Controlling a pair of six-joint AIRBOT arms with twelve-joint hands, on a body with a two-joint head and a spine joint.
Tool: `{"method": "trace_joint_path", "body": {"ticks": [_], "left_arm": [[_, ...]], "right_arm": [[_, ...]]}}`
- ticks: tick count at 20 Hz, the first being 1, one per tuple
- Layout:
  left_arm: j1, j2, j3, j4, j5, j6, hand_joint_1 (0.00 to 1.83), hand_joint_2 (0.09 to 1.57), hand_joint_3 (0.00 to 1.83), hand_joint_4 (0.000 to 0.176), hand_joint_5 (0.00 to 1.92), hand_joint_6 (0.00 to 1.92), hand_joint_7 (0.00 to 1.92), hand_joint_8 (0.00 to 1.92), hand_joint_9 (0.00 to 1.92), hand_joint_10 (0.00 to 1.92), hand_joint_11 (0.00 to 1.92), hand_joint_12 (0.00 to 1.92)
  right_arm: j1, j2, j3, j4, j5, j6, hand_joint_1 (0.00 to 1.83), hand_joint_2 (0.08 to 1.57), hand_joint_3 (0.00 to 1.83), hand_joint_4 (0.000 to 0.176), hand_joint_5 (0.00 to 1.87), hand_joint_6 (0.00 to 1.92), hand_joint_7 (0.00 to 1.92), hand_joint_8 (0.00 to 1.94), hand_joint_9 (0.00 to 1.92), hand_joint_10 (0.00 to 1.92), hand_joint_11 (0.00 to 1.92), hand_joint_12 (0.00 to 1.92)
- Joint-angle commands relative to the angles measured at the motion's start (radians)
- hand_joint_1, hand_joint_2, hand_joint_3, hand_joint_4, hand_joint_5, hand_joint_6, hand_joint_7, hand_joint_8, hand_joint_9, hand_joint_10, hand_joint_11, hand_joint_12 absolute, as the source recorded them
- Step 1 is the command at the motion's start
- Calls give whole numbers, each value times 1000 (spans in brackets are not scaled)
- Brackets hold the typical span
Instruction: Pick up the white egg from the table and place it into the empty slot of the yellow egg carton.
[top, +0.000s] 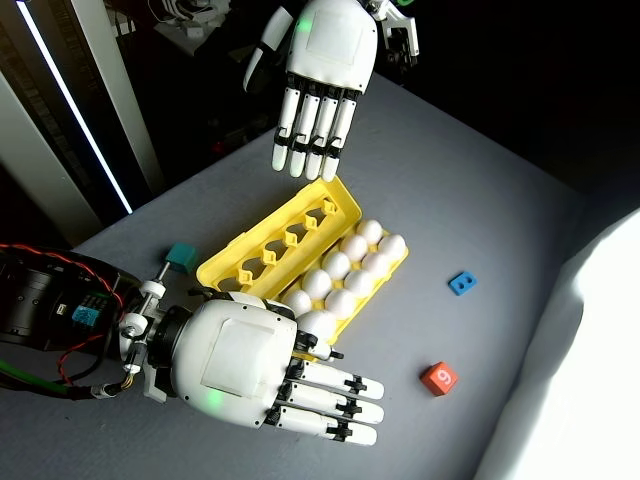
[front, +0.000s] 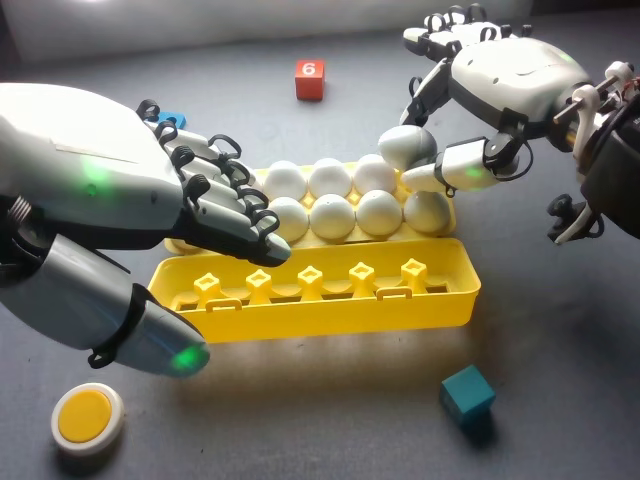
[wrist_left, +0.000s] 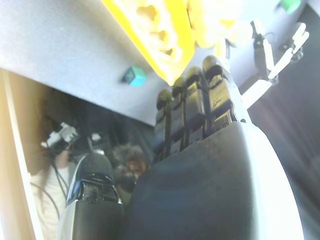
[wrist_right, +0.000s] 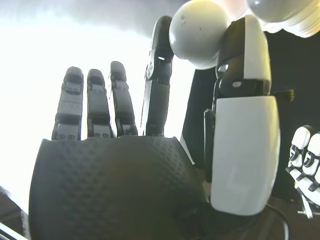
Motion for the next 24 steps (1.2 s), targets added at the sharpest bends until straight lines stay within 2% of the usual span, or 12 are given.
{"method": "trace_joint_path", "body": {"ticks": [1,2,3,5,10,11,13,14,16,17,22,24], "left_arm": [[-6,1,-2,-42,56,-3,0,1248,0,0,179,0,181,2,146,3,0,262],[-6,1,-2,-42,56,-4,0,1250,0,0,192,3,194,4,158,5,0,292],[-5,1,-2,-42,56,-5,0,1254,1,0,194,4,194,3,156,3,0,297],[-4,1,-2,-42,56,-7,0,1249,0,0,195,3,200,5,163,5,0,297],[0,1,-2,-41,56,-7,0,1245,0,0,212,5,208,4,180,5,0,363],[2,1,-2,-41,56,-7,0,1239,0,0,188,1,188,1,165,1,0,343],[7,1,-2,-42,56,-7,0,1240,0,0,207,4,204,4,175,2,0,348],[7,1,-2,-42,57,-7,0,1241,0,0,197,1,195,1,166,1,0,325],[8,1,-3,-42,57,-7,0,1239,0,0,205,3,203,3,174,3,0,347],[8,1,-3,-41,57,-7,0,1239,0,0,204,2,206,4,178,4,0,354],[8,1,-7,-41,65,-9,0,1247,2,0,200,5,205,5,181,4,0,345],[8,1,-7,-41,68,-11,0,1247,2,0,214,6,212,5,183,3,0,365]], "right_arm": [[3,2,2,-17,121,2,805,921,0,53,970,45,60,1,0,0,0,0],[0,2,3,-17,122,2,850,909,0,6,969,40,38,2,0,0,0,0],[-2,1,5,-17,122,2,760,930,1,72,922,18,7,0,0,0,0,0],[-5,0,10,-17,122,2,779,914,0,57,924,17,25,8,0,0,0,0],[-12,0,15,-16,122,2,749,915,0,78,876,0,13,5,0,0,0,0],[-13,0,16,-16,123,2,770,920,0,49,884,4,25,9,0,0,0,0],[-13,0,17,-16,125,2,761,907,0,74,878,2,44,12,0,0,0,0],[-11,1,18,-16,129,2,780,903,0,61,875,1,44,10,0,0,0,0],[5,11,18,-16,127,-6,720,919,2,81,842,0,37,5,0,0,0,0],[18,18,18,-16,116,-8,732,906,0,68,857,7,59,13,0,0,0,0],[66,131,-56,-17,59,-38,727,912,0,50,841,4,77,11,0,0,0,0],[60,197,-115,-17,45,-56,699,915,1,71,850,7,76,8,0,0,0,0]]}}
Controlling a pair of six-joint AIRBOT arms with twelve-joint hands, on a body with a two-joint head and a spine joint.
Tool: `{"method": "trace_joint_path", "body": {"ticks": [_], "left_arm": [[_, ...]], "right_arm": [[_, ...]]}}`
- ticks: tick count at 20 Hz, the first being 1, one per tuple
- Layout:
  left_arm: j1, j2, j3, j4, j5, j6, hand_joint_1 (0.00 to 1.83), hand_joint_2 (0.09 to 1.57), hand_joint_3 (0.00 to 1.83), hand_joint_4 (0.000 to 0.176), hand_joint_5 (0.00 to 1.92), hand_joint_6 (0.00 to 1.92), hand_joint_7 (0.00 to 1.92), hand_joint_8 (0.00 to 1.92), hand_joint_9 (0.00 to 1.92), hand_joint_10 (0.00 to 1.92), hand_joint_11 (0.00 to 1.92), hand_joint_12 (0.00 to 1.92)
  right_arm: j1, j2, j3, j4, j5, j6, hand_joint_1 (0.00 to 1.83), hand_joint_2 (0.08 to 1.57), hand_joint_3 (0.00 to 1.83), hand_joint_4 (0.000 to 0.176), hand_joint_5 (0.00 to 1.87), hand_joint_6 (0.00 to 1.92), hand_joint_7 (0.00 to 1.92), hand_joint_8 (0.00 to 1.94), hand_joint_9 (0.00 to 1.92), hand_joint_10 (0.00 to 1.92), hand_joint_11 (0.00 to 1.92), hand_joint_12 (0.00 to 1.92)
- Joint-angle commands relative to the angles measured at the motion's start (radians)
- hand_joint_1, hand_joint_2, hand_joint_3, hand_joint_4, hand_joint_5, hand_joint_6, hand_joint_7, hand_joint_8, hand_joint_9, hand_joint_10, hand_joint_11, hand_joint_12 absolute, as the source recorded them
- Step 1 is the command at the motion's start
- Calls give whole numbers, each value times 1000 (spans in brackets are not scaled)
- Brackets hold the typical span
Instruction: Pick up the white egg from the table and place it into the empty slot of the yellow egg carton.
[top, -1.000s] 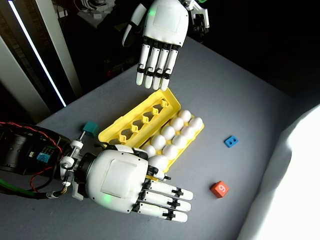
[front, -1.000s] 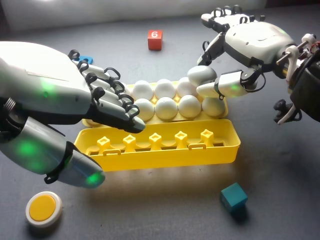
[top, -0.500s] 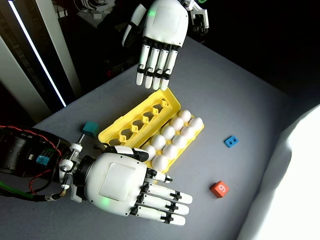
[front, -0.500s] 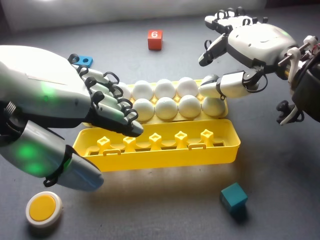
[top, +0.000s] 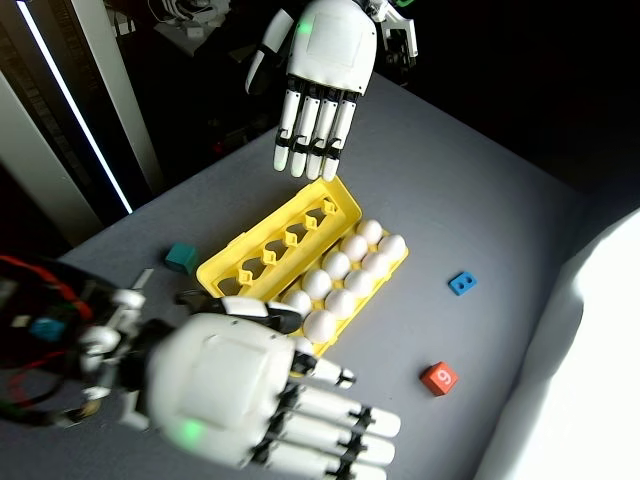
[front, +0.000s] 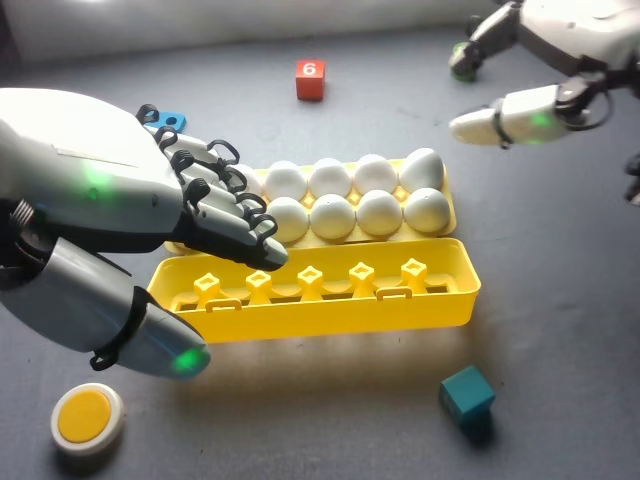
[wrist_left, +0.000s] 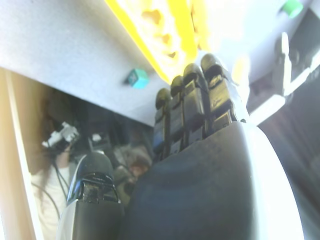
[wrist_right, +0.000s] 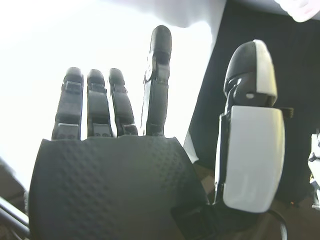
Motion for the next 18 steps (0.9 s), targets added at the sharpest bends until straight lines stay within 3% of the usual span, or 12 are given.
{"method": "trace_joint_path", "body": {"ticks": [1,5,6,7,9,10,11,12,15,16,17,18], "left_arm": [[-4,1,-3,-43,59,-5,0,1247,1,0,216,6,213,5,184,3,0,369],[-5,1,-4,-43,60,-17,0,1244,0,0,202,0,195,3,167,1,0,327],[-5,1,-6,-43,60,-17,0,1244,0,0,213,3,204,5,174,3,0,347],[-5,1,-6,-43,60,-17,0,1248,1,0,182,3,177,4,147,2,0,280],[-5,1,-6,-43,60,-17,0,1249,1,0,178,3,180,5,152,4,0,297],[-5,1,-7,-43,60,-19,0,1252,1,0,158,0,146,2,119,0,0,231],[-5,1,-7,-43,60,-22,0,1255,0,0,187,1,175,1,147,1,0,315],[-5,1,-9,-43,60,-23,0,1255,0,0,195,1,183,1,150,0,0,317],[-5,1,-11,-43,60,-24,0,1255,0,0,169,0,164,1,135,1,0,277],[-5,1,-11,-43,60,-24,0,1254,0,0,186,3,184,4,155,4,0,333],[-5,1,-11,-43,60,-24,0,1256,0,0,206,6,207,7,178,8,0,383],[-3,1,-11,-43,60,-24,0,1257,0,0,193,2,198,2,172,3,0,362]], "right_arm": [[-1,35,-28,-17,99,-18,699,914,0,73,853,8,79,10,0,0,0,0],[-17,144,-112,-17,46,-68,693,915,1,75,854,8,81,9,0,0,0,0],[-23,176,-139,-17,27,-89,729,914,0,61,884,20,67,2,0,0,0,0],[-28,199,-159,-17,12,-103,753,916,1,61,900,25,75,5,0,0,0,0],[-43,246,-198,-17,-10,-132,711,941,11,82,877,12,44,2,0,0,0,0],[-51,267,-212,-17,-32,-132,739,929,4,58,895,19,62,8,0,0,0,0],[-55,287,-224,-17,-52,-132,792,910,0,15,934,32,97,17,0,0,0,0],[-59,305,-238,-17,-54,-131,745,917,0,32,943,32,113,18,0,0,0,0],[-56,357,-275,-17,-51,-123,763,913,0,10,986,34,211,19,0,0,0,0],[-55,379,-293,-17,-51,-123,795,933,1,0,1033,36,324,21,67,15,0,0],[-55,392,-305,-17,-51,-123,805,966,15,0,1083,36,494,33,248,53,0,157],[-56,413,-323,-17,-51,-123,759,1018,0,0,1089,34,597,29,364,92,0,466]]}}
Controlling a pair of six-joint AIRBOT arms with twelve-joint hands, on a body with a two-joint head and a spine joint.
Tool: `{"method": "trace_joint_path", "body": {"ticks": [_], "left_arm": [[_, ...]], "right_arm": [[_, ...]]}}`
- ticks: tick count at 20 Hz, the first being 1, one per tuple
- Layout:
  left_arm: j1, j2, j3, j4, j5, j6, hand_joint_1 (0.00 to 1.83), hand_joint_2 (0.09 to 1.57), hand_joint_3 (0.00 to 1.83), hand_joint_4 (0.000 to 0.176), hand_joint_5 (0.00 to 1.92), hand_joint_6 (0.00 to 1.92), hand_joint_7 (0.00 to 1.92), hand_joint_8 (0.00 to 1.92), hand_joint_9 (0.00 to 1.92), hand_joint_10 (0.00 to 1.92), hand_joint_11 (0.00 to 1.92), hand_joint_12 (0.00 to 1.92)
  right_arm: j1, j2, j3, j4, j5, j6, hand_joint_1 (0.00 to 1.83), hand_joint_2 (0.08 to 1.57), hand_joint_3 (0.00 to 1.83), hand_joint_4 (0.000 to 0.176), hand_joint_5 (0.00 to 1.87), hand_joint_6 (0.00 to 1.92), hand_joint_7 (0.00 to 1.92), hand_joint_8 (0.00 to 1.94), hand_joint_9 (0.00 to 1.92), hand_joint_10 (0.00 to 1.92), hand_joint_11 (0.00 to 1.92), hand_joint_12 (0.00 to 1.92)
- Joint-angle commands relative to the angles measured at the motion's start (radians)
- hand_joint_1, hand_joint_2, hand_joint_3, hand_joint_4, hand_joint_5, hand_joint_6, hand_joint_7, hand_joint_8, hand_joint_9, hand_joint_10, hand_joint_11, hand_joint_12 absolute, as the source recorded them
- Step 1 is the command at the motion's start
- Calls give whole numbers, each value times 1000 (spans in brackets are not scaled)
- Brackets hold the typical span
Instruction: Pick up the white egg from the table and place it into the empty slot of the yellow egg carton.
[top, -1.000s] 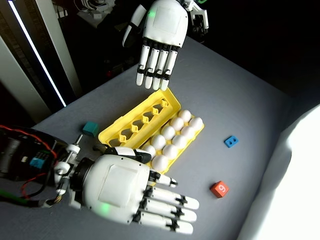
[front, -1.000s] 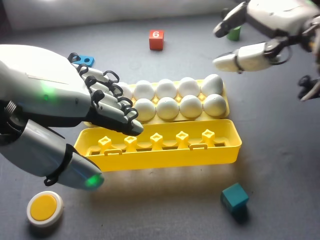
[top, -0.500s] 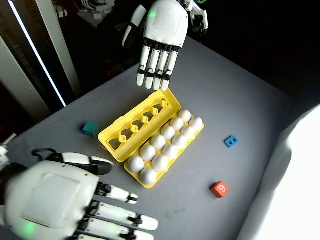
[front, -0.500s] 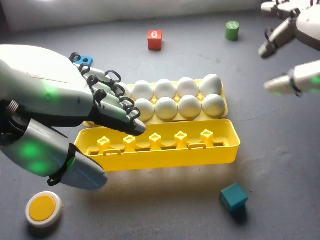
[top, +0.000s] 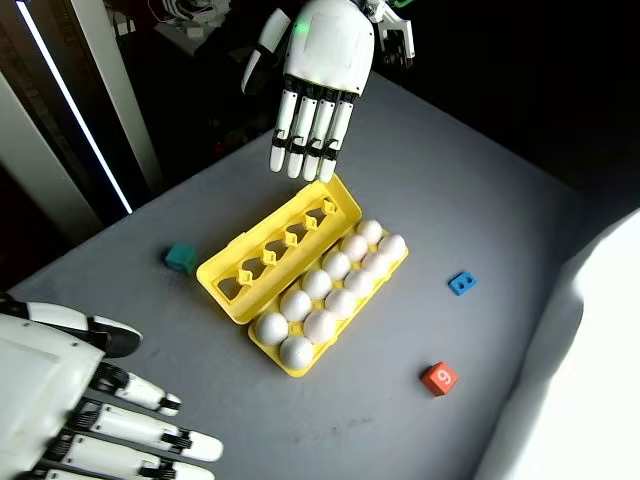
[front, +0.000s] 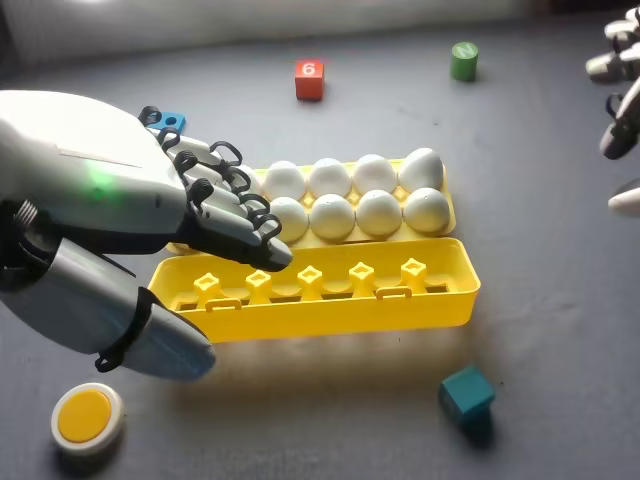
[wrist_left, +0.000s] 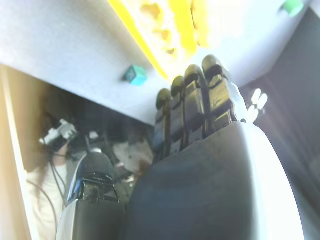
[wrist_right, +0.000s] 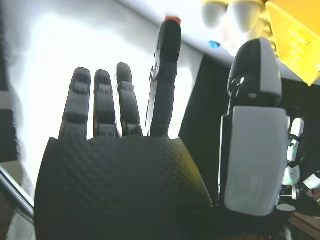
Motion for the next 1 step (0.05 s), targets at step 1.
{"method": "trace_joint_path", "body": {"ticks": [1], "left_arm": [[-4,1,-5,-41,55,-3,0,1254,0,0,184,1,181,2,149,5,0,297]], "right_arm": [[5,16,-7,-9,108,6,749,1079,4,0,1100,54,731,63,514,167,0,905]]}}
